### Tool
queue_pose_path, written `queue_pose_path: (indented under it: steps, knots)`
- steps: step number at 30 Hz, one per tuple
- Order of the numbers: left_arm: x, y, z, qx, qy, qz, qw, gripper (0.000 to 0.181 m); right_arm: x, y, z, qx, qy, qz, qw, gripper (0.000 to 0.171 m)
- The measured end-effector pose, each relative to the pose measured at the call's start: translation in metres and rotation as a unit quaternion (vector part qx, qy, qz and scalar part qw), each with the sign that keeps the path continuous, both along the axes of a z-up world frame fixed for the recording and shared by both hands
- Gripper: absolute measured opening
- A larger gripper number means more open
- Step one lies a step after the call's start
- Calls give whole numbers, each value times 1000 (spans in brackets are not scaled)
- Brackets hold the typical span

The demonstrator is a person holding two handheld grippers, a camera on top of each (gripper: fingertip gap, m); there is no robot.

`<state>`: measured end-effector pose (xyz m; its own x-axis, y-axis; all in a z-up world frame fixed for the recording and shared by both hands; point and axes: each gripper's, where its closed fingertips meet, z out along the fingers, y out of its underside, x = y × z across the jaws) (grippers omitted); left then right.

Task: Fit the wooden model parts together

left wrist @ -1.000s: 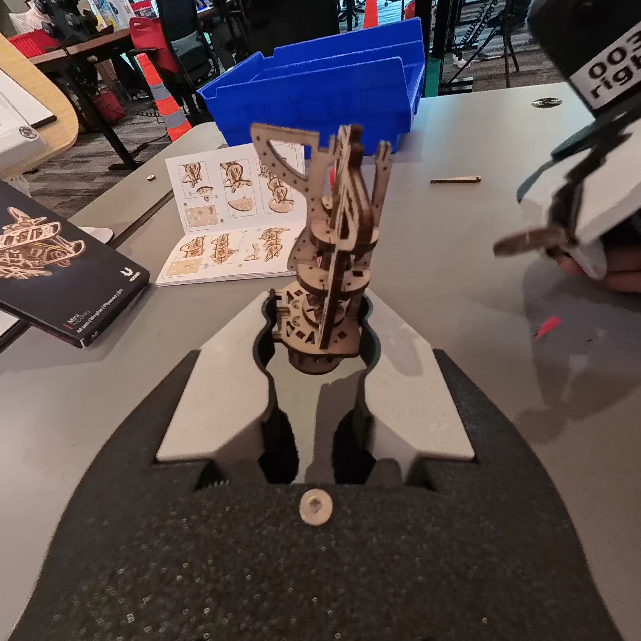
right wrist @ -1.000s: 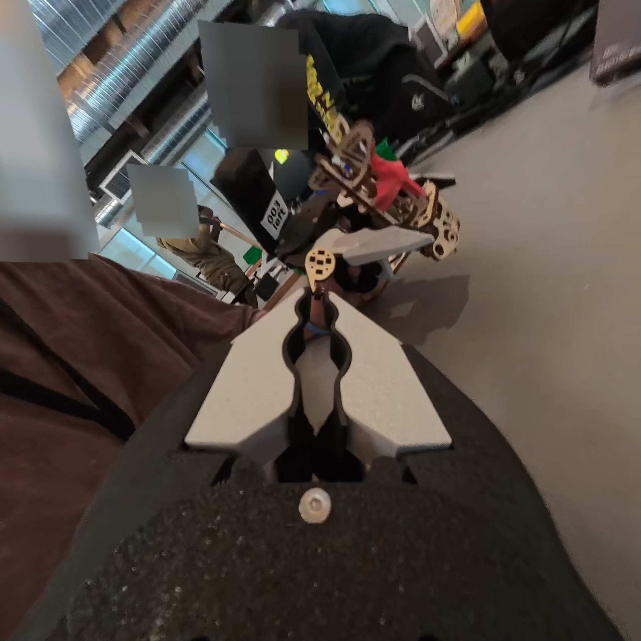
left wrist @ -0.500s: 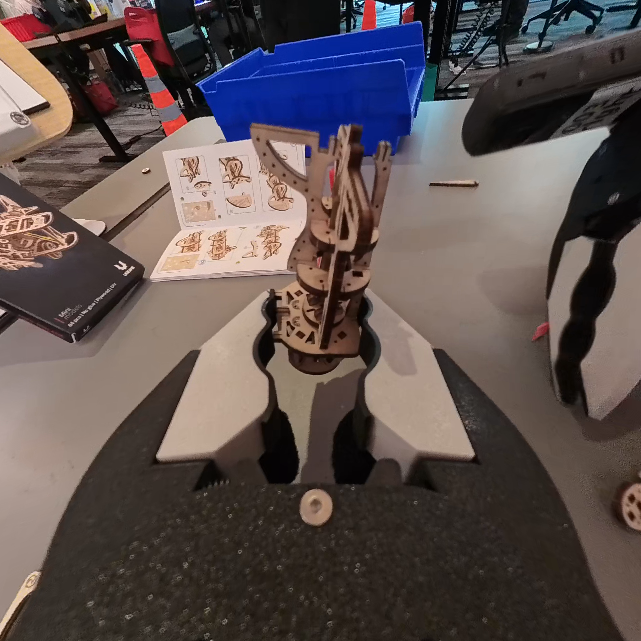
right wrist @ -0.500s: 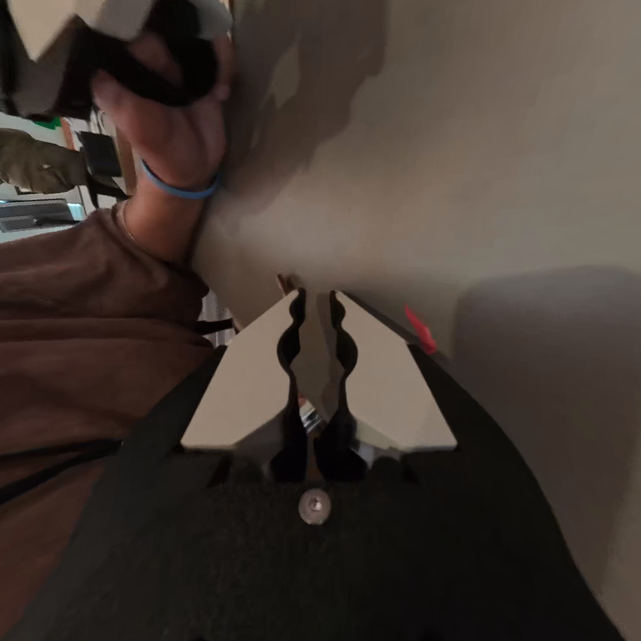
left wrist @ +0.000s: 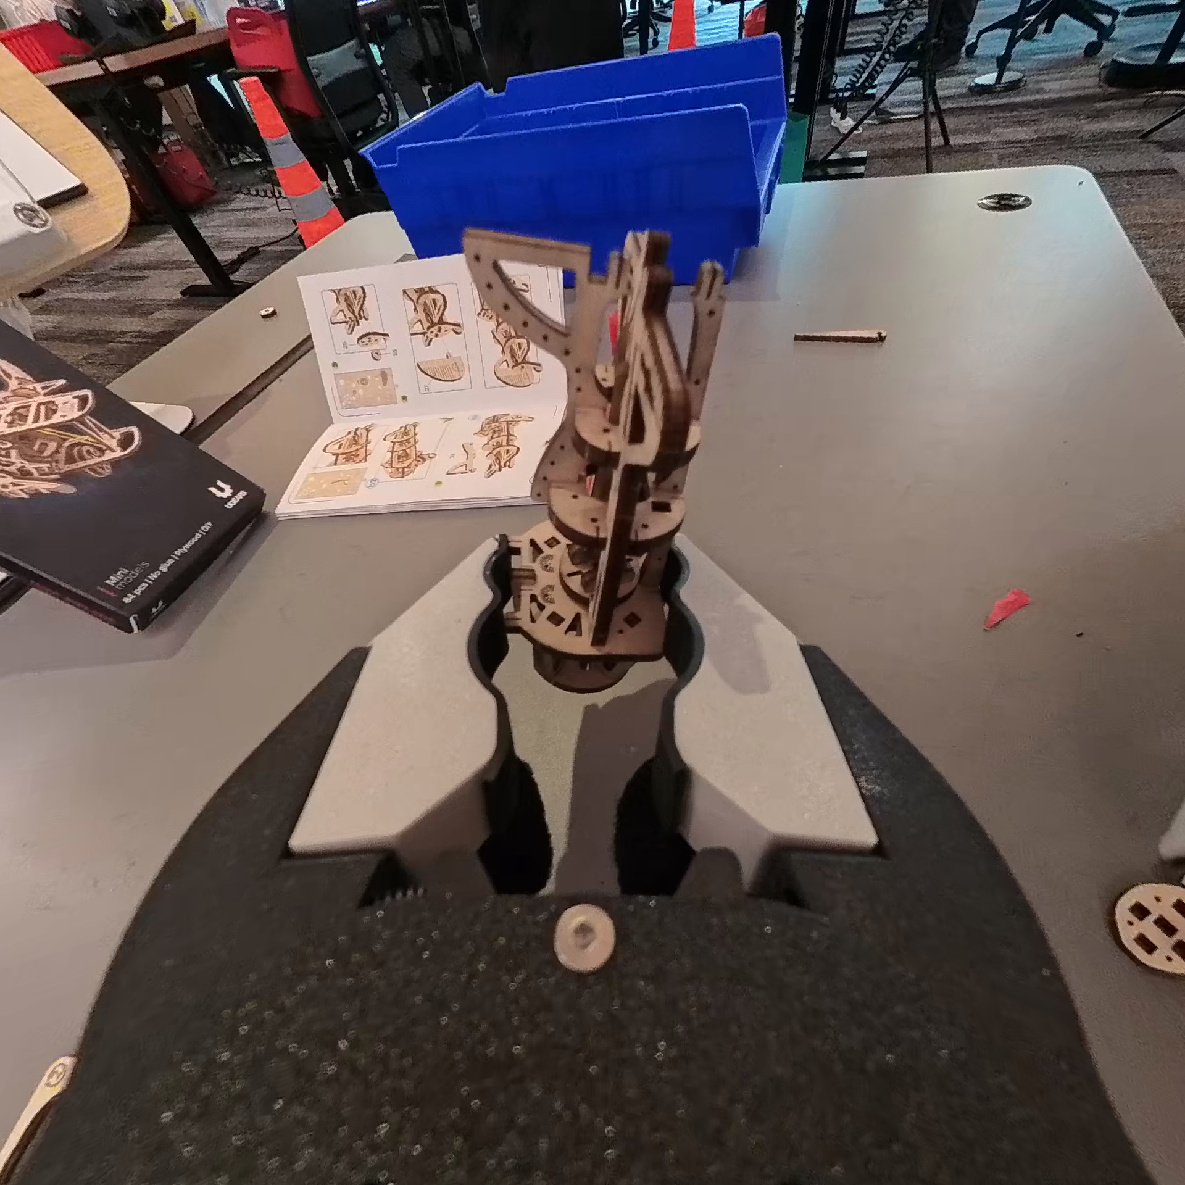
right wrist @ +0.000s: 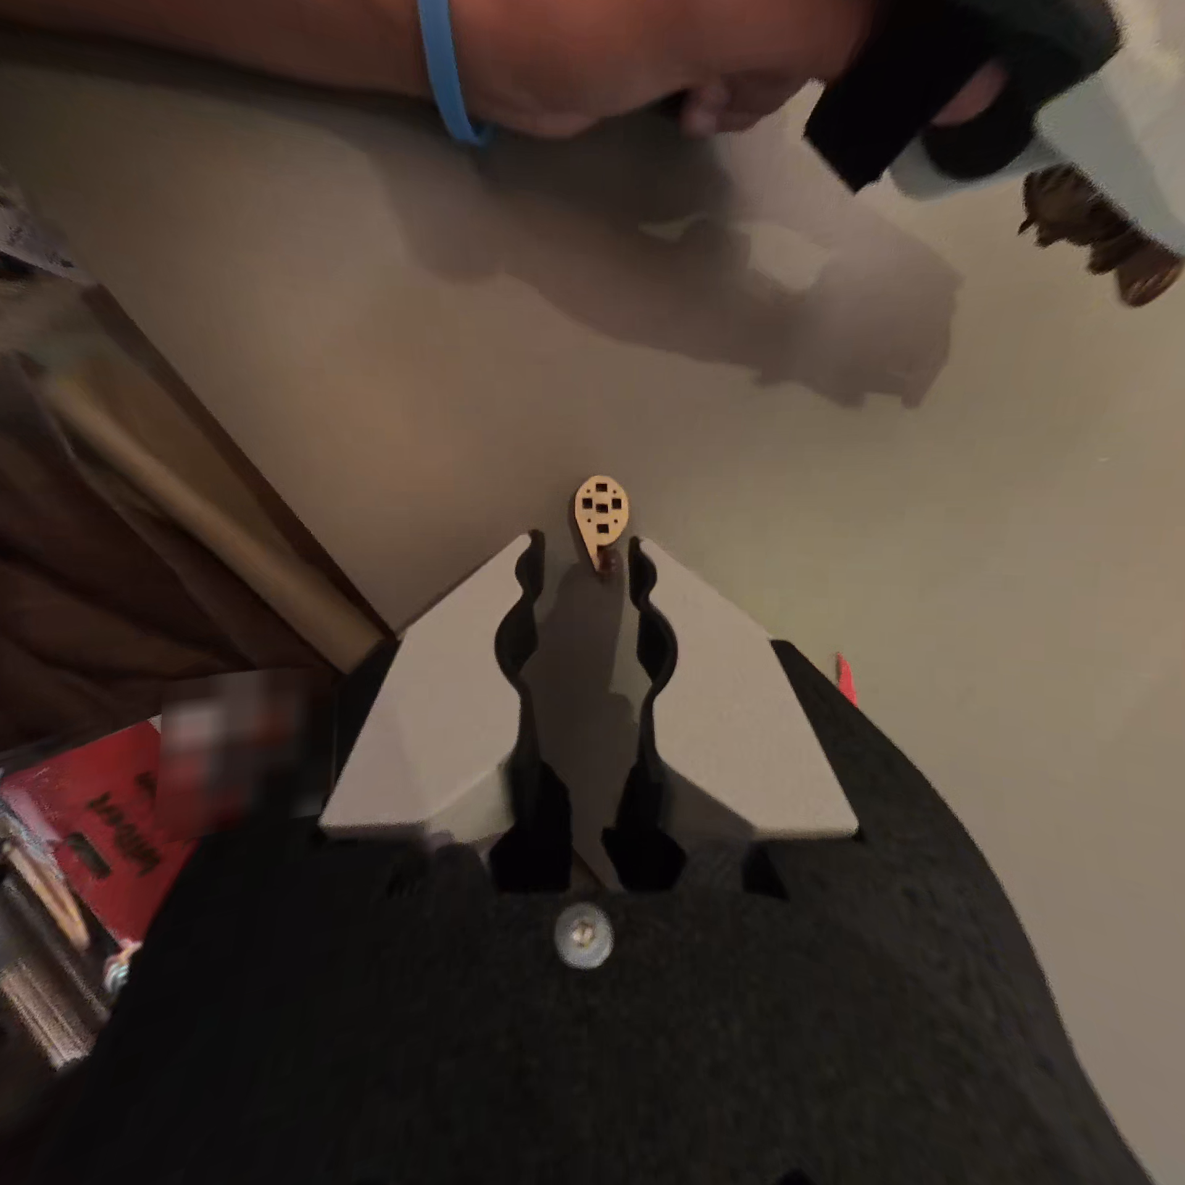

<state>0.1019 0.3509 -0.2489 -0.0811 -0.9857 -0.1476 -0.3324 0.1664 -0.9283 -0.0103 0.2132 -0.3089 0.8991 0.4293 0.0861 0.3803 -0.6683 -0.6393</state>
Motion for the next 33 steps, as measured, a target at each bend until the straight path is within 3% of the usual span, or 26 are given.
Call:
queue_pose_path:
  steps: [4,8,10,11,12,14,15,17,18,20,25,28,33]
  knots:
    - [0,-1,0,2,0,0,1000,44,1,-2,-4,-17,19,-4,1000,26]
    - [0,-1,0,5,1,0,1000,44,5,1,-6,-16,7,-16,1000,7]
    - [0,-1,0,4,0,0,1000,44,-6,1,-1,-40,96,-36,994,7]
    - [0,-1,0,3,0,0,1000,44,-18,2,9,-57,201,-50,977,6]
    - [0,0,0,1,0,0,1000,44,-30,4,25,-79,337,-67,936,6]
    - [0,0,0,-5,-1,0,1000,44,-36,8,52,-140,570,-110,802,6]
    - [0,1,1,-8,-2,0,1000,44,-31,8,45,-167,594,-138,775,6]
    - [0,1,2,-13,-4,0,1000,44,-20,0,15,-183,498,-175,829,6]
    - [0,1,2,-13,-5,0,1000,44,-18,-3,10,-188,472,-181,842,6]
    - [0,1,2,-12,-5,-1,1000,44,-14,-2,13,-183,475,-195,839,6]
    - [0,0,1,-6,-3,-2,1000,44,23,-5,-1,-141,375,-228,888,10]
    - [0,0,1,-8,-3,-2,1000,44,40,0,9,-83,327,-222,915,39]
    - [0,0,1,-8,-3,-2,1000,44,48,0,23,-30,221,-208,952,42]
